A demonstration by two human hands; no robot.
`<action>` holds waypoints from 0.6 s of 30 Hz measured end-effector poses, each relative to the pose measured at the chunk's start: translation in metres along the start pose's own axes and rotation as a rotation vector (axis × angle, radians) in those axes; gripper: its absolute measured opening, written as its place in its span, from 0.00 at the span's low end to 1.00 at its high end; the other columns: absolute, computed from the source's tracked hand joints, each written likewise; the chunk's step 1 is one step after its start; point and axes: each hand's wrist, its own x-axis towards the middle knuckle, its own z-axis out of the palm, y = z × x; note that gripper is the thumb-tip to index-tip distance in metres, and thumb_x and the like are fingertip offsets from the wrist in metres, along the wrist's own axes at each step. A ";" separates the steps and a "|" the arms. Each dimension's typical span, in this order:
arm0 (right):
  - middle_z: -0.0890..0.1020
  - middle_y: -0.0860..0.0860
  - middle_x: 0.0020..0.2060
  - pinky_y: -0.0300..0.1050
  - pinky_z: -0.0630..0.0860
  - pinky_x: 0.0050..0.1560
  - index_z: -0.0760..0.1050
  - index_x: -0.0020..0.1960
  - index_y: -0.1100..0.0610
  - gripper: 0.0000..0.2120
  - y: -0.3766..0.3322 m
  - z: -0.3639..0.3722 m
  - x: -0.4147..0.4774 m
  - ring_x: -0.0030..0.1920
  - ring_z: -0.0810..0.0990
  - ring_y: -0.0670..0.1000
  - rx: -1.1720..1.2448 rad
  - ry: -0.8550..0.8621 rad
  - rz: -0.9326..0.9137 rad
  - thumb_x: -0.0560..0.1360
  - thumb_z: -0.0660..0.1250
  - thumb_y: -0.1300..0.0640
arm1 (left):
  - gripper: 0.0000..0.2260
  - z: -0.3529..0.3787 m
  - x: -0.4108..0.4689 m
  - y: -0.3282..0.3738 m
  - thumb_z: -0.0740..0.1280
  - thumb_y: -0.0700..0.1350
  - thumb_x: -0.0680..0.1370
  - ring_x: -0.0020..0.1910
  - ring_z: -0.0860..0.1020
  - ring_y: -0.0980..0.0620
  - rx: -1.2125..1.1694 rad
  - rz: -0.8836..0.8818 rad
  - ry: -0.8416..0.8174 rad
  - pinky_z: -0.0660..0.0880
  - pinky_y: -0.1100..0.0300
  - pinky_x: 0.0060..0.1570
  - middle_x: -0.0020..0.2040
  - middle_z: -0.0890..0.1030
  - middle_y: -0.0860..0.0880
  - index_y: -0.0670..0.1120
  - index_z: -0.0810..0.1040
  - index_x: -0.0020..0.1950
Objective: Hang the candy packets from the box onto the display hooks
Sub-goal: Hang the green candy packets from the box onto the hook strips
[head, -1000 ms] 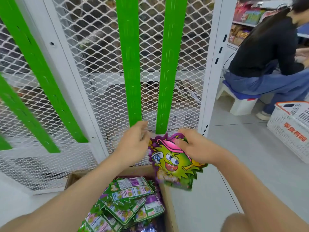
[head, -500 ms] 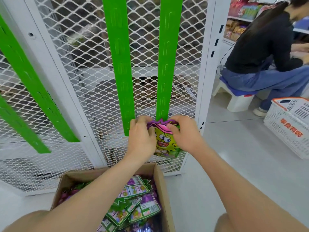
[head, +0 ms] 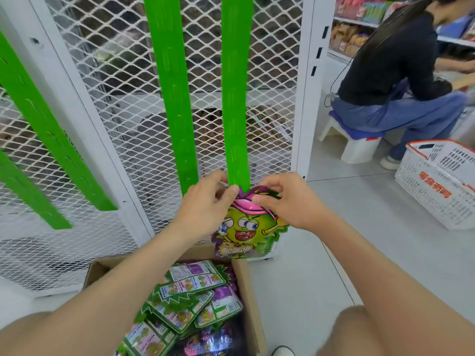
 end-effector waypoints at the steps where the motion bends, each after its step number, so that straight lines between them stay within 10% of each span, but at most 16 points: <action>1: 0.88 0.43 0.44 0.54 0.84 0.57 0.86 0.49 0.46 0.04 -0.002 -0.001 -0.004 0.49 0.87 0.43 0.019 -0.001 0.005 0.78 0.76 0.55 | 0.15 -0.003 -0.001 0.000 0.64 0.57 0.86 0.39 0.79 0.49 -0.015 0.009 -0.041 0.75 0.48 0.46 0.37 0.81 0.54 0.48 0.78 0.48; 9: 0.89 0.49 0.42 0.60 0.84 0.54 0.87 0.47 0.50 0.01 -0.011 -0.007 -0.038 0.46 0.88 0.51 0.054 -0.090 0.061 0.76 0.78 0.55 | 0.22 -0.019 -0.027 0.013 0.63 0.52 0.87 0.30 0.60 0.55 -0.209 -0.060 -0.242 0.58 0.58 0.34 0.32 0.60 0.49 0.41 0.74 0.38; 16: 0.89 0.58 0.46 0.67 0.82 0.59 0.87 0.52 0.57 0.07 -0.024 0.011 -0.054 0.52 0.86 0.65 0.271 -0.215 0.219 0.83 0.70 0.57 | 0.25 -0.024 -0.032 0.002 0.64 0.60 0.85 0.45 0.77 0.55 -0.267 -0.116 -0.299 0.72 0.62 0.64 0.46 0.76 0.51 0.36 0.83 0.55; 18: 0.88 0.60 0.48 0.66 0.81 0.61 0.87 0.53 0.58 0.09 -0.025 0.015 -0.053 0.53 0.86 0.66 0.279 -0.228 0.270 0.85 0.67 0.58 | 0.22 -0.025 -0.034 0.005 0.65 0.58 0.85 0.47 0.80 0.61 -0.281 -0.150 -0.335 0.73 0.69 0.59 0.44 0.81 0.58 0.40 0.85 0.53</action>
